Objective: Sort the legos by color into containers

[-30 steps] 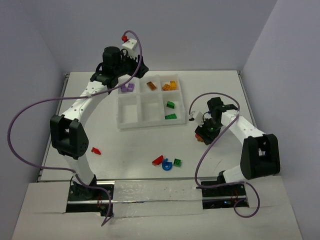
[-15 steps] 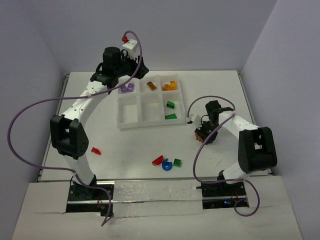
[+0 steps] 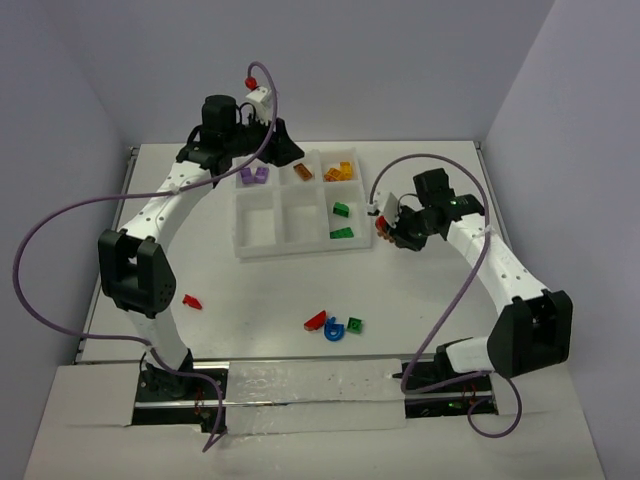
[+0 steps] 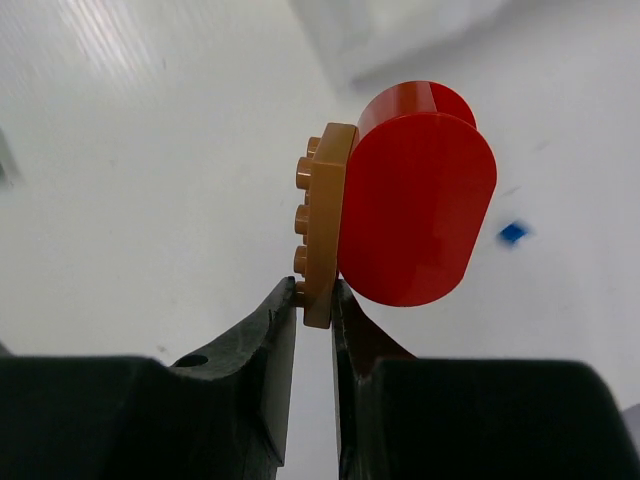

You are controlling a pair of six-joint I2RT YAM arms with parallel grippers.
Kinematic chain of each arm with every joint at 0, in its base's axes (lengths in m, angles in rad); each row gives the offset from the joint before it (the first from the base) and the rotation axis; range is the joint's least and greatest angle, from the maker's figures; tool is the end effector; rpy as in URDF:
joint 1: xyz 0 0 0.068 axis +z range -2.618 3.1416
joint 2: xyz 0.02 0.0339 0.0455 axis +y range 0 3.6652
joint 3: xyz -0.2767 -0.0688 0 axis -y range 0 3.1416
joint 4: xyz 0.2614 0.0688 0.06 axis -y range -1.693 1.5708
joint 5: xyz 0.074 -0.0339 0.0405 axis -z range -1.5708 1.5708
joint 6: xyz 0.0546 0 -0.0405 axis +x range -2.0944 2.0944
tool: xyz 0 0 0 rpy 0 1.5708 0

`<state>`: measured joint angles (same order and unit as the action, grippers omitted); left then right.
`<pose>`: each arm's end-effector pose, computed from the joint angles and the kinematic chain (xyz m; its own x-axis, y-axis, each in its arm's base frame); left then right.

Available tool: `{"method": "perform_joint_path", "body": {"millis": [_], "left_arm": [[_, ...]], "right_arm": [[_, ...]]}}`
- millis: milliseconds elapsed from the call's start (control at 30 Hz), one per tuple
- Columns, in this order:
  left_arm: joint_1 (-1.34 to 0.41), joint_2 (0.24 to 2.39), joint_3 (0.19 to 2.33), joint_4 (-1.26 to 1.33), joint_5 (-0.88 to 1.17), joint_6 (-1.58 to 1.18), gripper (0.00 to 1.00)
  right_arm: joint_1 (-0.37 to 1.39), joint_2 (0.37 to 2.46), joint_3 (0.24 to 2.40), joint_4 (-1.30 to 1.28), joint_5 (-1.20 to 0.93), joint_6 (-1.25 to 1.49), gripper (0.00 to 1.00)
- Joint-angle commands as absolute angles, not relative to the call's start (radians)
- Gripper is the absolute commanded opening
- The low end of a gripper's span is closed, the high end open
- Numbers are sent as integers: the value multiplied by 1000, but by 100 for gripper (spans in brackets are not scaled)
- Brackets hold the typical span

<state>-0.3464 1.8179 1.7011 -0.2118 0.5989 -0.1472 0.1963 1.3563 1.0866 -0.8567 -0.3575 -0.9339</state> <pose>0.4288 -0.1875 0.3725 -0.4150 0.0210 -0.9096 0.7293 0.6054 -0.3188 0.2737 0.0739 0.2590 -0.2611 -0.8198 -0.5097 -0.9083 0.3874 -0.1577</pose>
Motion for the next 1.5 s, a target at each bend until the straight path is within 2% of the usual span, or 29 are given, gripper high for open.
{"method": "perform_joint_path", "body": {"millis": [0, 233, 433, 733, 767, 1000, 1200, 1467], "left_arm": [[-342, 1786, 1760, -279, 779, -178, 68], [-343, 1896, 1909, -504, 981, -212, 69], [-370, 1900, 1919, -613, 1015, -157, 72], [-398, 1944, 1964, -797, 1082, -68, 81], [-401, 1957, 1971, -819, 1088, -61, 90], [-405, 1978, 1979, -869, 1113, -45, 91], [-414, 2005, 2011, -941, 1114, -11, 83], [-421, 2010, 2009, -961, 1118, 27, 51]], "right_arm": [[311, 1307, 1227, -885, -410, -948, 0], [505, 1323, 1289, -772, -310, -983, 0], [609, 1357, 1308, -698, -204, -1002, 0], [677, 1397, 1335, -656, -137, -1048, 0], [684, 1407, 1348, -660, -138, -1051, 0], [715, 1429, 1388, -659, -138, -1047, 0], [725, 1448, 1405, -658, -128, -1053, 0], [738, 1465, 1427, -660, -110, -1054, 0]]}}
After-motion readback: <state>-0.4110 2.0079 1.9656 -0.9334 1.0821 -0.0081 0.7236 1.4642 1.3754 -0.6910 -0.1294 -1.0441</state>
